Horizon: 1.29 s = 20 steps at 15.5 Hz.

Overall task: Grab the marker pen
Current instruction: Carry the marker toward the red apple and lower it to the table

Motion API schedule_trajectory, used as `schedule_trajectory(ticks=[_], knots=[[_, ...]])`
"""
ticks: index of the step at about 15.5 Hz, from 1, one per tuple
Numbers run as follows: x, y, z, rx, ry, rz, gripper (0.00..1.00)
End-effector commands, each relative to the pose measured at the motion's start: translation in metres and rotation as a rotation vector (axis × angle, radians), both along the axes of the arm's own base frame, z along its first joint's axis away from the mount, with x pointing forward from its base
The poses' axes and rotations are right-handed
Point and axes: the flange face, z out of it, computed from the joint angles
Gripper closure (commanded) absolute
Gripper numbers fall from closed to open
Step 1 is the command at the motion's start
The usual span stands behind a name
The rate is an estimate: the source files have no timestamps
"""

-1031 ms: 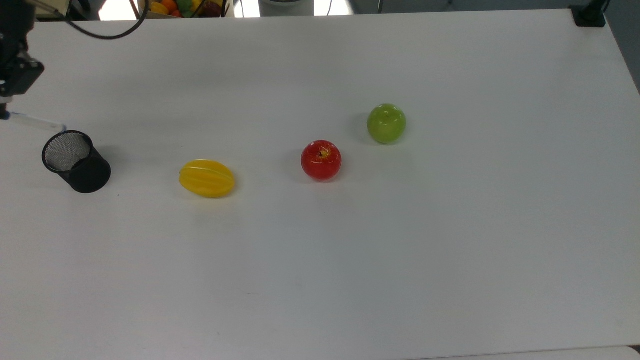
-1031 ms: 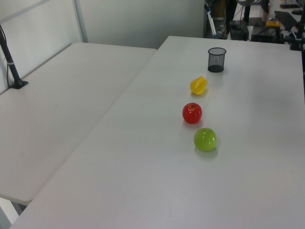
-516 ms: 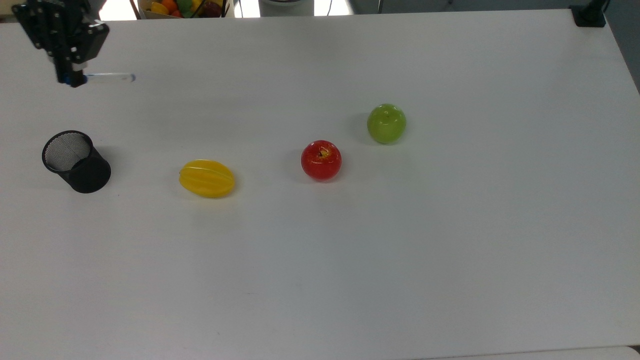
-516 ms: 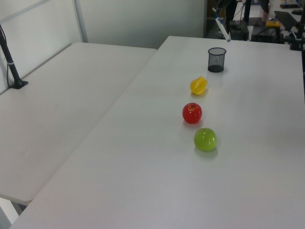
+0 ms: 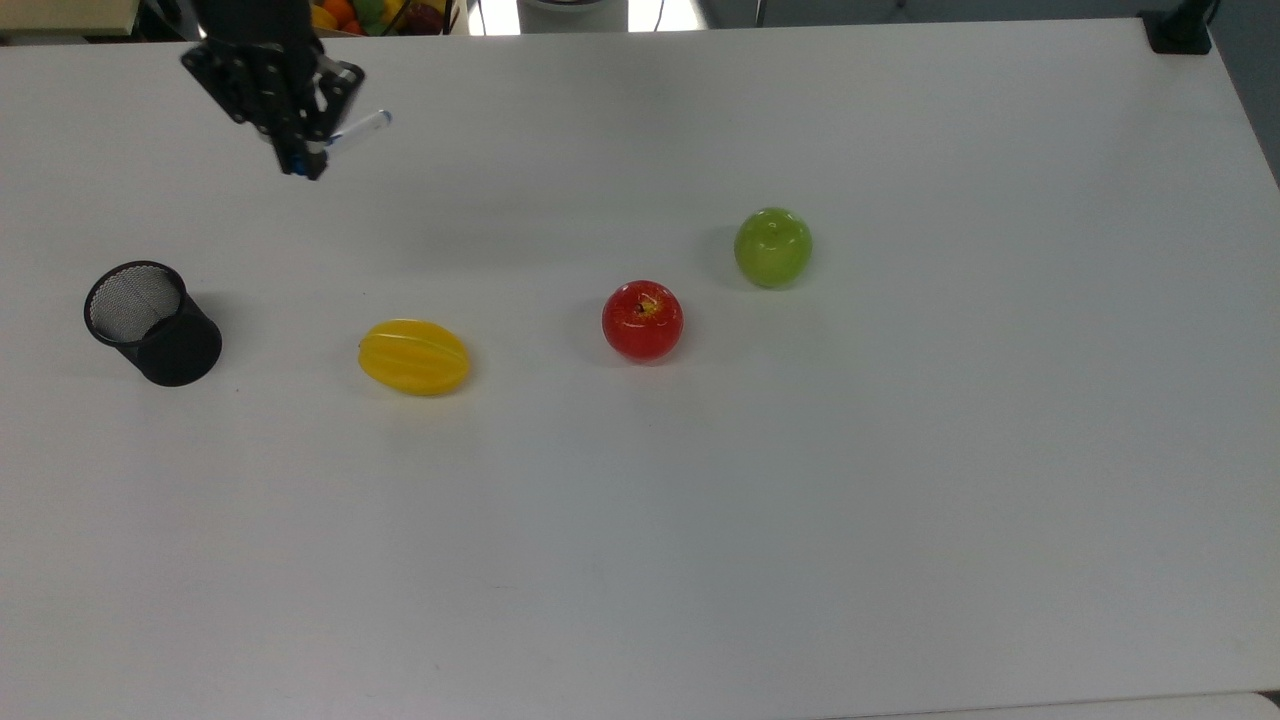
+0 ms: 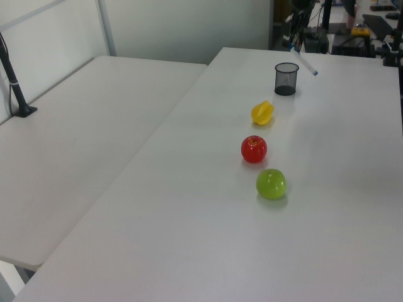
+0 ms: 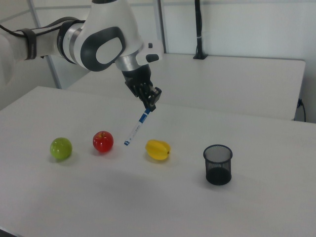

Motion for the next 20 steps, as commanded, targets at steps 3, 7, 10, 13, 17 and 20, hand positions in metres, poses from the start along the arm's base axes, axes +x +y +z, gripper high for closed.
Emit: schedule_trajectory(ticks=[3,7,10,13,17,20], knots=[[0.005,0.055,-0.043,0.037,0.138,0.075,0.9],[0.014,0.079,-0.073,0.034,0.217,0.117,0.9],[0.026,0.093,-0.098,0.027,0.25,0.133,0.9],[0.031,0.108,-0.12,0.019,0.28,0.145,0.89],[0.037,0.131,-0.17,-0.007,0.352,0.149,0.89],[0.038,0.144,-0.201,-0.045,0.403,0.16,0.88]])
